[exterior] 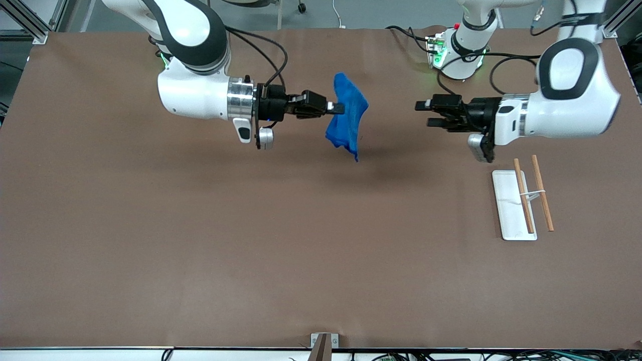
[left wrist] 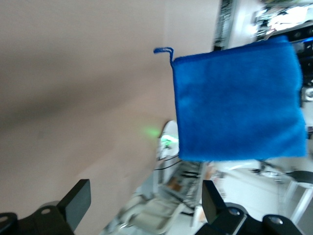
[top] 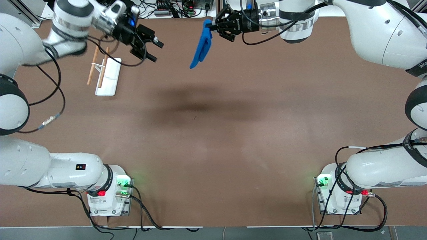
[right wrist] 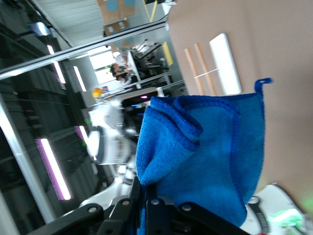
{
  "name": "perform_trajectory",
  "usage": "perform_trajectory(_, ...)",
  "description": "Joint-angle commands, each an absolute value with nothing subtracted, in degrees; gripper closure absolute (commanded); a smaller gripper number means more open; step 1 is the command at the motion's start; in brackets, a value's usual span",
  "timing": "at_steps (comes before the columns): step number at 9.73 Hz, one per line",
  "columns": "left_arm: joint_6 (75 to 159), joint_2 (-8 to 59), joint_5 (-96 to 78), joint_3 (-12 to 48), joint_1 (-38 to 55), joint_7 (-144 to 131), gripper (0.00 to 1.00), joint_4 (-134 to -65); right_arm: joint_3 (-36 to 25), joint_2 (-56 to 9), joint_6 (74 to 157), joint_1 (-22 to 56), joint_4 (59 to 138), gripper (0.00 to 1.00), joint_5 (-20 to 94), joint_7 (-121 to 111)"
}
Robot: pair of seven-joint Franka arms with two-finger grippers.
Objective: Right arm passes towel to left arm to hang
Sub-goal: 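Close the left gripper on the towel held by the right gripper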
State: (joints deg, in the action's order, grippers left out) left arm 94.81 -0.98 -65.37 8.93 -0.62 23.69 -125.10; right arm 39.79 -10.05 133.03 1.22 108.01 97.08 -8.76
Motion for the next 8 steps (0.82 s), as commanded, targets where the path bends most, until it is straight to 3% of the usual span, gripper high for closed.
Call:
perform_trajectory(1, 98.34, -1.76, -73.63, 9.05, 0.79, 26.72, 0.00, -130.87, 39.99, -10.37, 133.24, 2.89, 106.18, 1.00, 103.61, -9.23)
perform_trajectory(8, 103.54, -0.44, -102.55, 11.85, 5.98, 37.78, 0.00, -137.28, 40.34, -10.46, 135.00, 4.74, 105.38, 1.00, 110.21, -9.23)
